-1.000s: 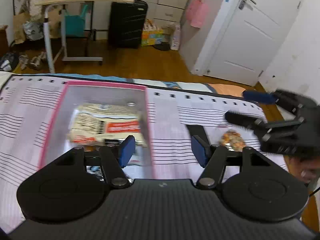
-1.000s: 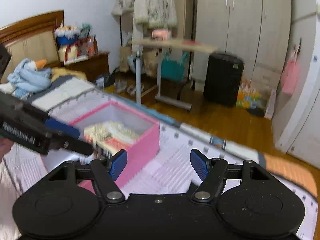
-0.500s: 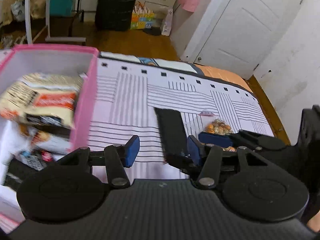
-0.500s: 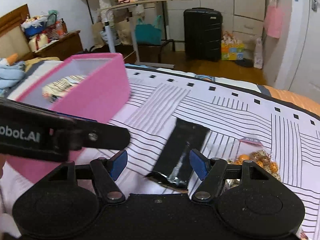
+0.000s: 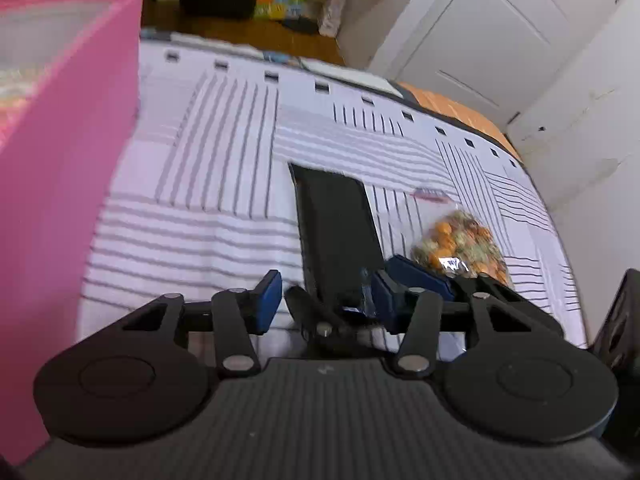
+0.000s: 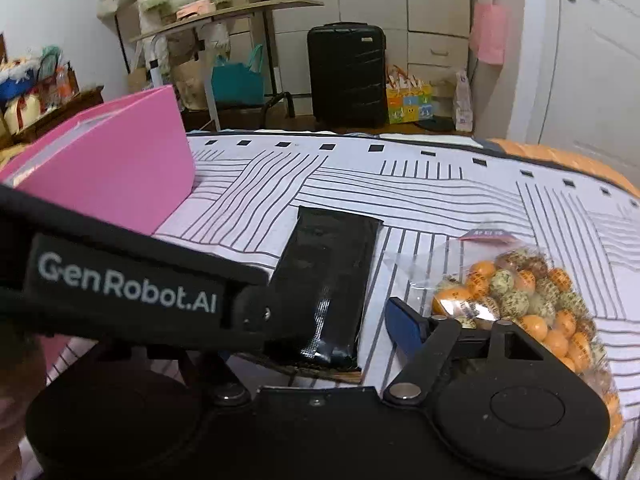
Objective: Organize snacks
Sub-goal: 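Grasp the second black flat packet on the bedspread with the left gripper, then carry the black packet into the pink box and open the left gripper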
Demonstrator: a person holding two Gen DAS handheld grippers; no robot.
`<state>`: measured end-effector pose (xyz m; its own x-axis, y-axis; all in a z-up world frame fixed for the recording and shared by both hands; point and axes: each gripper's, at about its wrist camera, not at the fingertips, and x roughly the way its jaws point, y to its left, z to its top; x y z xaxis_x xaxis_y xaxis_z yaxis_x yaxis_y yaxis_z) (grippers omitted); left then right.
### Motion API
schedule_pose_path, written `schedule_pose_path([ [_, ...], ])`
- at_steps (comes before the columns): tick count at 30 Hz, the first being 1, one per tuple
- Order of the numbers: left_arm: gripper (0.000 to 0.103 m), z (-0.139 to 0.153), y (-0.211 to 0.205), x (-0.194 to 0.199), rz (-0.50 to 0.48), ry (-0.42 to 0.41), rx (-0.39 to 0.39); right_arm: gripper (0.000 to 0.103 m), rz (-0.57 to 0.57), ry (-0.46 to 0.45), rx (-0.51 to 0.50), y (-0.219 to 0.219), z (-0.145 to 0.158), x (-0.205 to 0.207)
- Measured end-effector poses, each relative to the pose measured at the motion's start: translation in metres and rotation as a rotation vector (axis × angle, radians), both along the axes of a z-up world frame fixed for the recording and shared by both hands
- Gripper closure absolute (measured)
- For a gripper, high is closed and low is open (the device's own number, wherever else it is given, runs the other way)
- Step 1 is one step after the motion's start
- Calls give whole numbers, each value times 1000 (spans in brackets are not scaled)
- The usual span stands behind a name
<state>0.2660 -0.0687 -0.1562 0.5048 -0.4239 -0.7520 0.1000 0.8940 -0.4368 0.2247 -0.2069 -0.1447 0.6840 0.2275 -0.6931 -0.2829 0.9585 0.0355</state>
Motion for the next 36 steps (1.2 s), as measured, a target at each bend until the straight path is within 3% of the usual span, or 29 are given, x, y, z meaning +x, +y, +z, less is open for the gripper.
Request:
schedule_pose_path([
  [1, 60, -3, 1, -1, 2, 2, -16, 39, 7, -8, -11, 0, 0, -3],
  [3, 68, -7, 1, -3, -13, -7, -26, 46, 11, -25, -4, 1, 2, -10],
  [7, 67, -10, 5, -6, 0, -4, -112, 48, -90, -2, 59, -2, 2, -12],
  [18, 67, 0, 3, -21, -20, 69, -104, 49, -111, 62, -58, 15, 19, -45],
  [26, 67, 23, 0, -54, -56, 71, -40, 49, -71, 61, -75, 25, 49, -76],
  [36, 67, 84, 3, -98, -85, 13, 41, 49, 17, 10, -81, 36, 112, -109],
])
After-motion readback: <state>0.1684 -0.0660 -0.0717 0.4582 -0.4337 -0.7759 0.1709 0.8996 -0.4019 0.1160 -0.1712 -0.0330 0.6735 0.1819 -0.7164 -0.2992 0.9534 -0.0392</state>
